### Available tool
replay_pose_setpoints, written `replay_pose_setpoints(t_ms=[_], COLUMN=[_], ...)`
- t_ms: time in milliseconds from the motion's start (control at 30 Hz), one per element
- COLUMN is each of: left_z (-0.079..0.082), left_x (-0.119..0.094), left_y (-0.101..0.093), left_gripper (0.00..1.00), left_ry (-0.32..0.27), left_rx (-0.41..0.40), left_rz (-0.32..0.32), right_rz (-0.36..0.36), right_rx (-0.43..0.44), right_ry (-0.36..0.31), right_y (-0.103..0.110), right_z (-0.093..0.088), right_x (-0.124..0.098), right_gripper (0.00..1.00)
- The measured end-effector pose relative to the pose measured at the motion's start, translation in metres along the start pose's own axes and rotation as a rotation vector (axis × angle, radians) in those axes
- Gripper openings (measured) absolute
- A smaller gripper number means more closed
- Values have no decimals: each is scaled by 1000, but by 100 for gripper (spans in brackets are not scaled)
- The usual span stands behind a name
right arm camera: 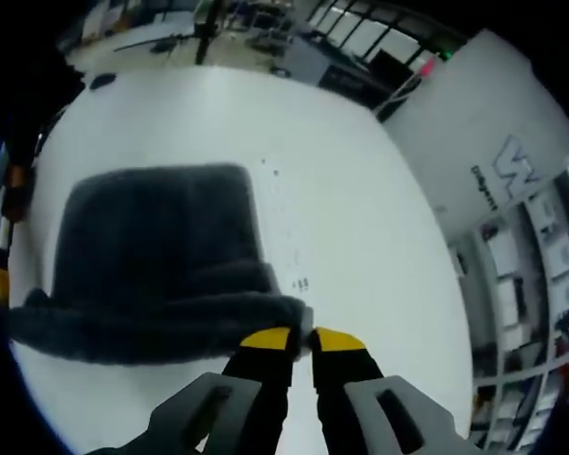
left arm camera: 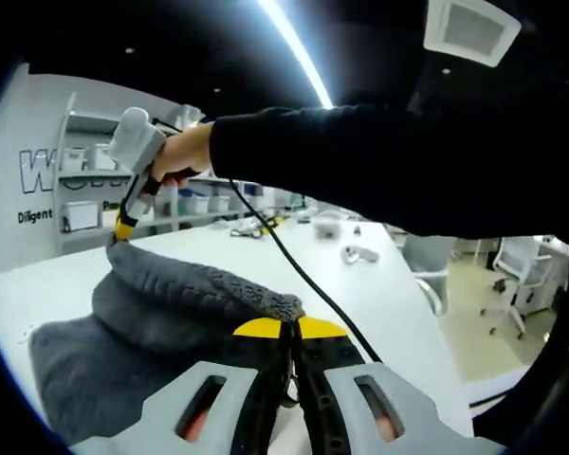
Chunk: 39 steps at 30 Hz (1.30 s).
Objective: Open the folded towel by lifting each exposed corner and separating the folded layers until the towel lies flat within the target outline without major curled edges
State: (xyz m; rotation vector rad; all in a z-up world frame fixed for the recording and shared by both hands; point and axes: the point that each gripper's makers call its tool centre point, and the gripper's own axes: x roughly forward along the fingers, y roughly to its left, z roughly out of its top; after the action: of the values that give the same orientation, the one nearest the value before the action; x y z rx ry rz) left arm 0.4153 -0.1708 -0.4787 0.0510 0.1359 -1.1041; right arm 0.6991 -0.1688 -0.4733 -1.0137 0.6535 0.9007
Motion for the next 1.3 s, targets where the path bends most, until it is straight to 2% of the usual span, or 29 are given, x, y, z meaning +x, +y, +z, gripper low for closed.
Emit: replay_pose_setpoints(t_ms=[400, 633, 1067, 1300], left_z=[-4, -6, -16, -22], left_x=[13, 23, 36, 44], left_y=[-5, -3, -7, -8], left_gripper=[1, 1, 1, 2], left_ry=[14, 10, 39, 58], left_rx=[17, 24, 63, 70], left_rz=[-10, 3, 10, 13], right_rz=[-13, -37, -24, -44], right_rx=[8, -20, -19, -13], right_ry=[22, 47, 48, 40], right_y=[0, -3, -5, -9], right_z=[-20, -38, -52, -62], right_x=[0, 11, 22, 26], right_gripper=[4, 4, 4, 4])
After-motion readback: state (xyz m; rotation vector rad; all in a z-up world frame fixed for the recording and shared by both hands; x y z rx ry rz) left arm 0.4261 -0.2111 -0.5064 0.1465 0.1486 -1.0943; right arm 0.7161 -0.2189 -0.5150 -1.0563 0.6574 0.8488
